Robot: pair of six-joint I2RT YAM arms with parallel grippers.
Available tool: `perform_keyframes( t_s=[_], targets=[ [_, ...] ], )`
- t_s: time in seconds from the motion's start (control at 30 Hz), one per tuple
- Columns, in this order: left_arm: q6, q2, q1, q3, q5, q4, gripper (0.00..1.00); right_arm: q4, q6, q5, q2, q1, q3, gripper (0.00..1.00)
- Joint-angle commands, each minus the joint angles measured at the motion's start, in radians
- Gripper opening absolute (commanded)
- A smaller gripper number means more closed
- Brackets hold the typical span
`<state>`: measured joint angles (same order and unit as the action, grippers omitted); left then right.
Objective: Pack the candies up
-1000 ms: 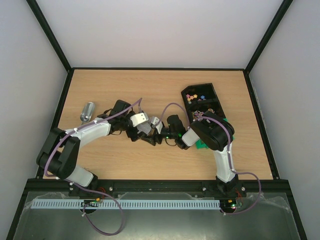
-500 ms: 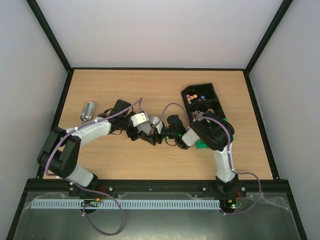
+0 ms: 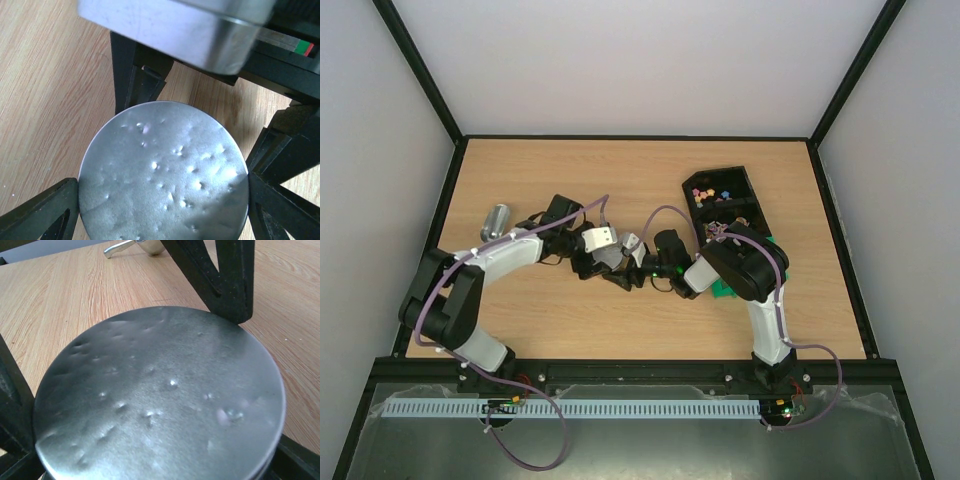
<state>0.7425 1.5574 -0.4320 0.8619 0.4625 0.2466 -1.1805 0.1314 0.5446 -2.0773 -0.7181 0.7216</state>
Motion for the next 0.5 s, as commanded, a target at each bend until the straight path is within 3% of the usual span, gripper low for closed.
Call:
perform_keyframes(
  t_s=[0.0, 0.47],
  targets=[
    [0.173, 0.052, 0.017, -0.003, -0.041, 0.113, 0.77, 0.076, 0.011, 0.070, -0.007, -0.010, -0.033, 0.17],
    [0.502, 0.170, 0.032, 0.141, -0.043, 0.374, 0.76, 0.086, 0.022, 0.079, -0.005, -0.009, -0.034, 0.17]
  ],
)
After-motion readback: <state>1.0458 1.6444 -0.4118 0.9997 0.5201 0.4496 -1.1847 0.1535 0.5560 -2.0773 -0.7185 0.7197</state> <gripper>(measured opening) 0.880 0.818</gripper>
